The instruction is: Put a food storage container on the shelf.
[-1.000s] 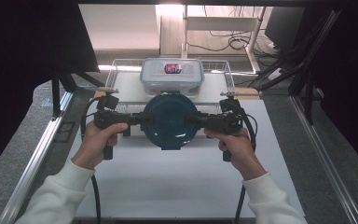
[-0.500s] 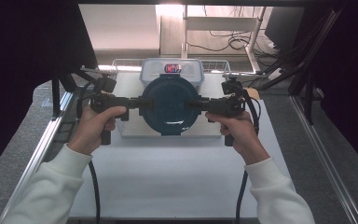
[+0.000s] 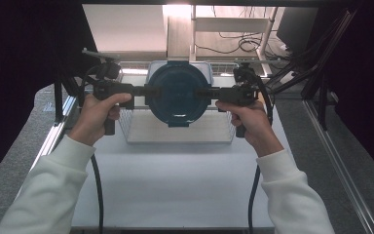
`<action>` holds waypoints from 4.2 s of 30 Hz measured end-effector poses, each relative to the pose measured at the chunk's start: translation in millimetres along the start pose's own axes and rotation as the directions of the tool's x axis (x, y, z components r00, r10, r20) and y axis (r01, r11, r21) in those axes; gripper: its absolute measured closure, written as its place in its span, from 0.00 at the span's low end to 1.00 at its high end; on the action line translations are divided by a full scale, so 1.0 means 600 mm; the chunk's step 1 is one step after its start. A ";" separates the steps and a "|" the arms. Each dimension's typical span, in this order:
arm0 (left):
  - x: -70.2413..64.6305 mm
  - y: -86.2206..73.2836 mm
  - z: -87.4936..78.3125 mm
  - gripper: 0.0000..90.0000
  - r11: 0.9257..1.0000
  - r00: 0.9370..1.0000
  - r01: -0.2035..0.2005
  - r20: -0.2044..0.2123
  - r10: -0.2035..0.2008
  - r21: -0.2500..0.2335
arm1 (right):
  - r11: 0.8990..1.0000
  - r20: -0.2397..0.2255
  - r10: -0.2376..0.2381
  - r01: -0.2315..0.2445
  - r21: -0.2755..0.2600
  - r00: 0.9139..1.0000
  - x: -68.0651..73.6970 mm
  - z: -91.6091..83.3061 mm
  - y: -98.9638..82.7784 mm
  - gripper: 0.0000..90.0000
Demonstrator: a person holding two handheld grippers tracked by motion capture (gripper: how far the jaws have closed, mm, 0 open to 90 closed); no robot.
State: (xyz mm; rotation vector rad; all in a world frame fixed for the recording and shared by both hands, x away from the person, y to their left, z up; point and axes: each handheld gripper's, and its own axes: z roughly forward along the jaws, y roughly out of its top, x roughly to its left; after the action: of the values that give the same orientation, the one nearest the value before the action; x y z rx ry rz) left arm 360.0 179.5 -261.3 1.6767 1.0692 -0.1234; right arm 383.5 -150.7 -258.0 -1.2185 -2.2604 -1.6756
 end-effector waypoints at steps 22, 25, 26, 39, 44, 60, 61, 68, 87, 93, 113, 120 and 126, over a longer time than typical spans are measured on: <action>0.013 0.090 0.012 0.48 1.000 1.000 -0.013 0.005 0.013 0.005 | 1.000 0.027 -0.013 0.013 -0.010 1.000 -0.016 0.001 0.089 0.45; 0.020 0.103 0.013 0.48 1.000 1.000 -0.008 0.006 0.008 0.005 | 1.000 0.026 -0.006 0.006 -0.006 1.000 -0.019 0.006 0.102 0.45; 0.023 0.108 0.013 0.48 1.000 1.000 -0.004 0.006 0.004 0.008 | 1.000 0.026 -0.008 0.008 -0.008 1.000 -0.021 0.008 0.106 0.45; 0.070 0.150 0.030 0.48 0.997 0.998 0.070 -0.007 -0.070 0.020 | 0.998 0.014 0.058 -0.058 0.003 0.998 -0.065 0.047 0.151 0.45; 0.093 0.153 0.046 0.47 0.995 0.995 0.096 -0.030 -0.095 0.025 | 0.996 0.018 0.093 -0.093 0.008 0.996 -0.087 0.068 0.154 0.45; 0.152 0.149 0.089 0.42 0.957 0.958 0.285 0.049 -0.283 -0.049 | 0.936 0.012 0.347 -0.346 -0.060 0.938 -0.152 0.103 0.151 0.43; 0.153 0.149 0.091 0.41 0.955 0.956 0.290 0.051 -0.288 -0.055 | 0.933 0.013 0.357 -0.356 -0.061 0.934 -0.154 0.104 0.151 0.43; 0.154 0.147 0.096 0.39 0.964 0.967 0.252 0.048 -0.248 -0.083 | 0.928 0.014 0.367 -0.365 -0.072 0.930 -0.156 0.106 0.150 0.43; 0.110 0.122 0.044 0.15 0.979 0.995 0.090 -0.033 -0.098 -0.184 | 0.981 0.060 0.146 -0.137 -0.135 0.987 -0.125 0.044 0.131 0.13; 0.096 0.097 0.021 0.16 0.985 0.997 0.035 -0.062 -0.046 -0.170 | 0.994 0.113 0.052 -0.041 -0.097 0.992 -0.101 0.022 0.114 0.14; 0.052 -0.088 -0.037 0.19 0.990 0.991 -0.114 -0.080 0.107 -0.086 | 0.987 0.168 -0.153 0.160 -0.027 0.974 -0.050 -0.064 -0.013 0.22; 0.056 -0.176 -0.037 0.19 0.989 0.984 -0.141 -0.114 0.134 -0.047 | 0.980 0.149 -0.195 0.199 -0.017 0.970 -0.045 -0.081 -0.094 0.24; 0.064 -0.253 -0.027 0.19 0.985 0.970 -0.174 -0.170 0.172 0.003 | 0.970 0.171 -0.241 0.242 0.017 0.955 -0.051 -0.077 -0.183 0.24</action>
State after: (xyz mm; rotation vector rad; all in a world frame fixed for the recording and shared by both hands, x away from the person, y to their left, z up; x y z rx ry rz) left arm 270.8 215.7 -385.9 1.7858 1.0407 0.1411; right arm 318.2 -215.4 -339.2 -1.1700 -2.6051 -1.7115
